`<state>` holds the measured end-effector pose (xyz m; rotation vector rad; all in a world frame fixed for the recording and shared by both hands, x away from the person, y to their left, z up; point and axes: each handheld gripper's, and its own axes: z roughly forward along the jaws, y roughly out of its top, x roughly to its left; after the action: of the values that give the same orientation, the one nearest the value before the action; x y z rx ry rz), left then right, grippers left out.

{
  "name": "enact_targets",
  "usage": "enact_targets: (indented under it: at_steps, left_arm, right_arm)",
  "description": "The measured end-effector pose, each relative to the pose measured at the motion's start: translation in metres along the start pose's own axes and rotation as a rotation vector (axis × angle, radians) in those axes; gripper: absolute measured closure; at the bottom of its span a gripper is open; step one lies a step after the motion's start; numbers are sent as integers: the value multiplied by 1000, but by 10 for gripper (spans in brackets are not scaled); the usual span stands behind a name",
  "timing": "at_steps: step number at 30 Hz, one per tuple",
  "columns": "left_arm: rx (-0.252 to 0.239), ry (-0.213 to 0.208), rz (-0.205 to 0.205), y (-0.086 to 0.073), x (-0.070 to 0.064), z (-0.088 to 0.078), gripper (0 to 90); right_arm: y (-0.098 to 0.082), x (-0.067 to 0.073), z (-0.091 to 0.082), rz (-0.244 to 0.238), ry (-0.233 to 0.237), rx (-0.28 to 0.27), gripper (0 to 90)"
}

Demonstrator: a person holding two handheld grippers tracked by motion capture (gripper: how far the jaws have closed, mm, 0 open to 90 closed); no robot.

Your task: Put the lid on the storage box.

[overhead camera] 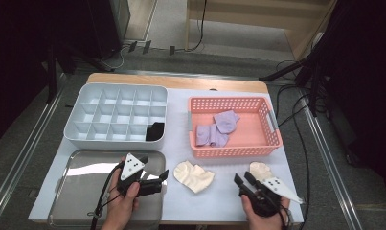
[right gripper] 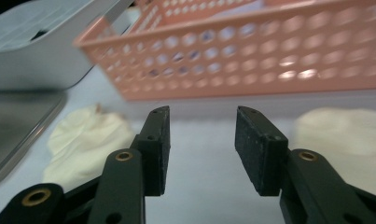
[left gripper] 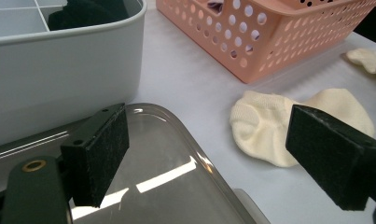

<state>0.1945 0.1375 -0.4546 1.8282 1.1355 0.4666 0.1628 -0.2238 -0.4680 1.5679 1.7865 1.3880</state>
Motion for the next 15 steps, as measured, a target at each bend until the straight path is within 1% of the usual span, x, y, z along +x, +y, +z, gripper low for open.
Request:
enact_targets:
  at_steps: [3, 4, 6, 8, 9, 11, 13, 14, 15]
  left_arm:
    - [-3, 2, 2, -1, -1, -2, 142]
    - [-4, 1, 1, -1, -1, -2, 142]
    - [-6, 5, 4, -2, -1, -4, 142]
    - [-6, 9, 5, -3, 0, -5, 142]
    - [-6, 11, 3, -3, 0, -6, 142]
    - [-7, 12, 4, -3, 1, -6, 141]
    - [-8, 14, -2, -3, 1, -7, 142]
    - [-10, 15, -1, -3, 1, -7, 142]
    - [-10, 13, -1, -3, 1, -7, 142]
  right_arm:
    - [-8, 20, 13, -5, 38, 35, 554]
    - [-11, 28, 19, -16, 52, 50, 545]
    - [-15, 40, 29, -14, 78, 71, 512]
    - [-17, 48, 36, -11, 83, 84, 461]
    - [-18, 52, 40, -9, 85, 81, 436]
    - [-21, 58, 46, 11, 83, 92, 412]
    - [-23, 62, 49, 2, 63, 106, 430]
    - [-25, 63, 51, -4, 59, 118, 476]
    - [-26, 64, 53, -15, 68, 130, 534]
